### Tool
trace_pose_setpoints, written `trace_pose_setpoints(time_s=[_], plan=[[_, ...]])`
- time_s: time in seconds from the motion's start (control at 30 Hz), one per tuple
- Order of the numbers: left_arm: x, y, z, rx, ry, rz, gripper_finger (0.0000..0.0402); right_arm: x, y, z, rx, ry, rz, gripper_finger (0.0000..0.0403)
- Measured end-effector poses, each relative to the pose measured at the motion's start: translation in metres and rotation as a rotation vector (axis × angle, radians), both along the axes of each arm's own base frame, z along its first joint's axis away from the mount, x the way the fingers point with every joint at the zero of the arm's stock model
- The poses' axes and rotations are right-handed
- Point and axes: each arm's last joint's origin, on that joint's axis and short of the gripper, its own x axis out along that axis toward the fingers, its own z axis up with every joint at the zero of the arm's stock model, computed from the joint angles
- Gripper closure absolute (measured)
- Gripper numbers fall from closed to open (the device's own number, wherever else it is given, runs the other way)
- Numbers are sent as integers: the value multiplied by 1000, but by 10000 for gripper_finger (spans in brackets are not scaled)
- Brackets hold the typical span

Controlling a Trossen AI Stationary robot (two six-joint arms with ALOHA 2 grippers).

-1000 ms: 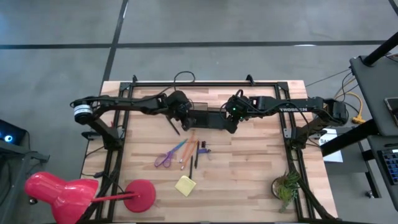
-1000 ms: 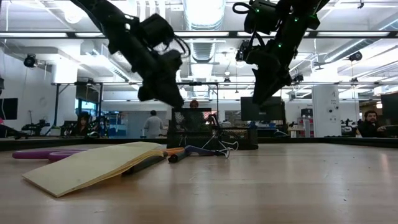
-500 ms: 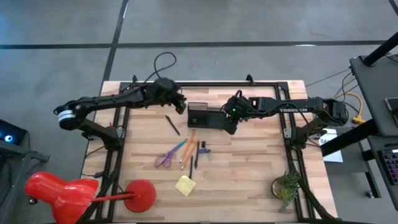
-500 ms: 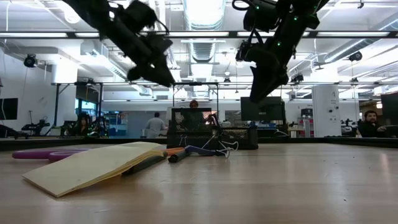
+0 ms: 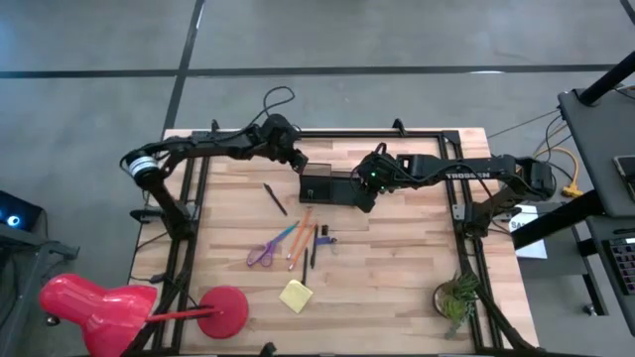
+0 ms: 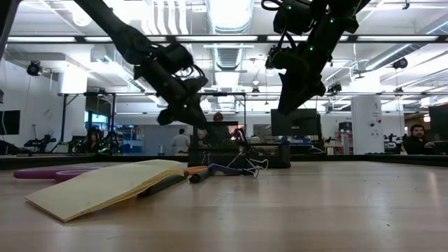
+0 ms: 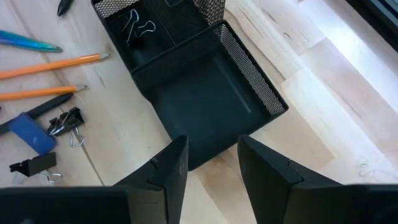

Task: Pick and place office supplies into organizer
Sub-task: Adjust the black desk organizer on the table, then put the bottom black binder clip into the black desk organizer

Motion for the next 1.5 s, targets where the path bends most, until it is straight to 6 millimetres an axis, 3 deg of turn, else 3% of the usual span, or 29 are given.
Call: trace_pose_setpoints(time_s=[0.3,0.47,0.63,0.83,0.93,1.1,1.5], plan=[[-11,-15,2,-28,108,-57,349,0,0,0,1,1,-2,269],[-22,-18,32,120,87,51,350,1,6,0,2,10,98,270],[-41,-32,76,256,-27,29,350,5,34,-5,15,59,394,268],[-66,-58,96,296,-93,-59,350,14,78,-24,-107,172,721,268],[-76,-68,97,297,-122,-80,350,23,95,-39,-156,199,797,263],[-88,-78,92,295,-132,-85,350,39,100,-62,-126,191,732,255],[-92,-80,85,299,-124,-91,350,81,106,-78,-61,205,708,267]])
